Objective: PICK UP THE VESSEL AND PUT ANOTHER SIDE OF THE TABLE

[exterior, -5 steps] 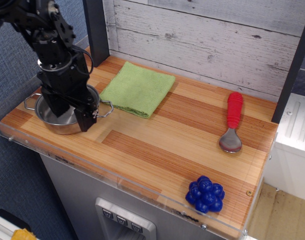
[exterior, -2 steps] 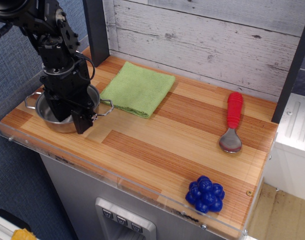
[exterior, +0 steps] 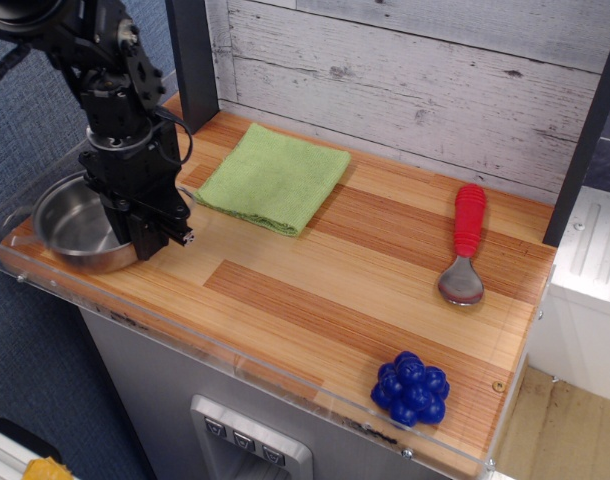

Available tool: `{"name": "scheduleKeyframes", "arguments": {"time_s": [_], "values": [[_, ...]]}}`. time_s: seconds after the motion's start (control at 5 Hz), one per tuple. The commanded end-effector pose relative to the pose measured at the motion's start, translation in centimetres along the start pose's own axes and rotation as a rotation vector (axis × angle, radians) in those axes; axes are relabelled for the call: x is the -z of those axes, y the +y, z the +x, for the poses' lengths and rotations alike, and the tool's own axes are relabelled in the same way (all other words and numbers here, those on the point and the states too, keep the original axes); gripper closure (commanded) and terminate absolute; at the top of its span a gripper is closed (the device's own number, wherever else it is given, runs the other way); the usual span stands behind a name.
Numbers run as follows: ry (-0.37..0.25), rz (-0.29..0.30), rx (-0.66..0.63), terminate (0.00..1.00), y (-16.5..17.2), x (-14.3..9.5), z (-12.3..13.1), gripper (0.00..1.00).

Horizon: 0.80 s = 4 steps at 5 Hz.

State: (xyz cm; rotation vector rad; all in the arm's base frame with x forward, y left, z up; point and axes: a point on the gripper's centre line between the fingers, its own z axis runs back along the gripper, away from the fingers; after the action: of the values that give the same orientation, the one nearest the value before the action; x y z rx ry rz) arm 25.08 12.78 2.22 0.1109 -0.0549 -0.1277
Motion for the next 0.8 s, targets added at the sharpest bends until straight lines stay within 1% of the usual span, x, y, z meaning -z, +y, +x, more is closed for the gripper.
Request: {"name": "scheduleKeyframes", "arguments": {"time_s": [0.0, 0.2, 0.4, 0.6], "values": [[-0.038, 0.068, -0.011, 0.00, 0.2, -3.1, -0.1, 1.00], [-0.068, 0.088, 0.019, 0.00, -0.5, -4.3, 0.7, 1.00], [-0.093, 0.082, 0.039, 0.00, -1.7, -5.9, 1.6, 1.00], [-0.086, 0.078, 0.049, 0.00, -4.0, -6.4, 2.6, 1.00]]}}
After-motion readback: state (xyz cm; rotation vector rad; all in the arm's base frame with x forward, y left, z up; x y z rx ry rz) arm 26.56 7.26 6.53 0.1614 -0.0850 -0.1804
